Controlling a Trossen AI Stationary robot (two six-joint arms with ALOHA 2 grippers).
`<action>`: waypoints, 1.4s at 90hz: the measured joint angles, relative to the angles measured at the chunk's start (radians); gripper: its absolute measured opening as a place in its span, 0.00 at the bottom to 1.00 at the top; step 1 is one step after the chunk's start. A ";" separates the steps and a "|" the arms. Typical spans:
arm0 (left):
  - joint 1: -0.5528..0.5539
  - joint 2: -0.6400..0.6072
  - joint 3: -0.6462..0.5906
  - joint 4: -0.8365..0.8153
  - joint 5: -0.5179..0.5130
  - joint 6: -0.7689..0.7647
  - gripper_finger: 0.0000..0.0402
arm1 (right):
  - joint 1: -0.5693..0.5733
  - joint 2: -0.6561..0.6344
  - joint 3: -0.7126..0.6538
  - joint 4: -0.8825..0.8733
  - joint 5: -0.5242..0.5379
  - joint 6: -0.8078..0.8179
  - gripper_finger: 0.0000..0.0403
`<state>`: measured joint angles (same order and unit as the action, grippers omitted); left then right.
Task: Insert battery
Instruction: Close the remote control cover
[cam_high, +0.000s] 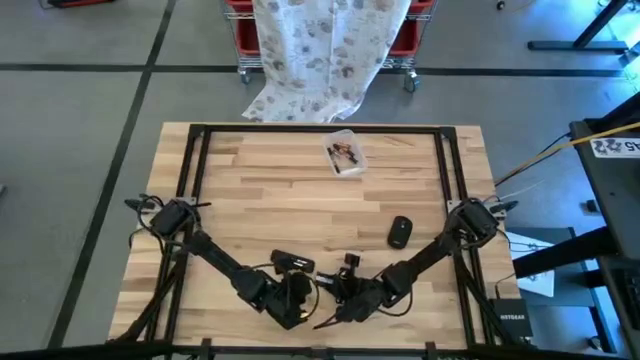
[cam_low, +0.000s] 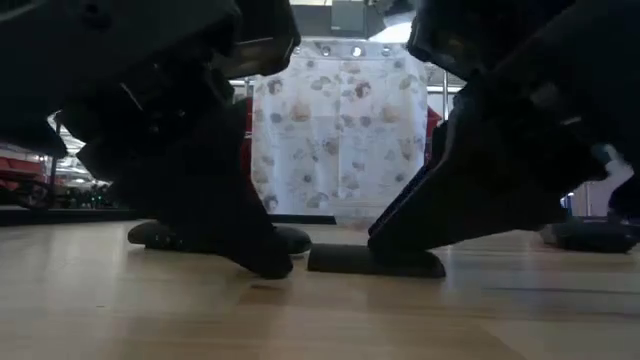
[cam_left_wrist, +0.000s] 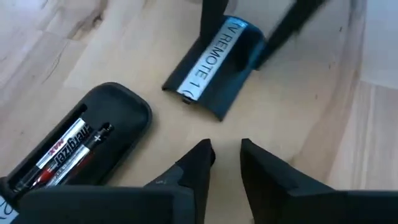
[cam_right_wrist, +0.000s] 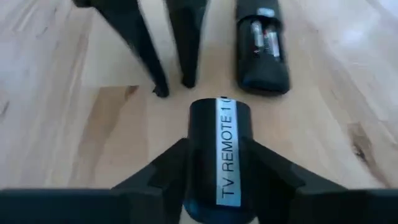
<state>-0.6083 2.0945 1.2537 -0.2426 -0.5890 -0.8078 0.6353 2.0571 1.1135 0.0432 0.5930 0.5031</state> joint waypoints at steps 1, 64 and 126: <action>0.000 0.000 0.000 0.000 0.000 0.000 0.21 | 0.000 0.000 0.007 -0.014 0.000 -0.002 0.40; 0.072 0.011 -0.004 0.121 -0.026 0.082 0.36 | -0.007 0.002 -0.008 -0.120 -0.046 0.097 0.59; 0.073 -0.062 -0.004 0.130 -0.089 0.221 0.29 | -0.009 0.008 -0.010 -0.090 -0.002 0.119 0.59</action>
<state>-0.5350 2.0324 1.2495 -0.1122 -0.6777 -0.5864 0.6268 2.0655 1.1030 -0.0467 0.5915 0.6219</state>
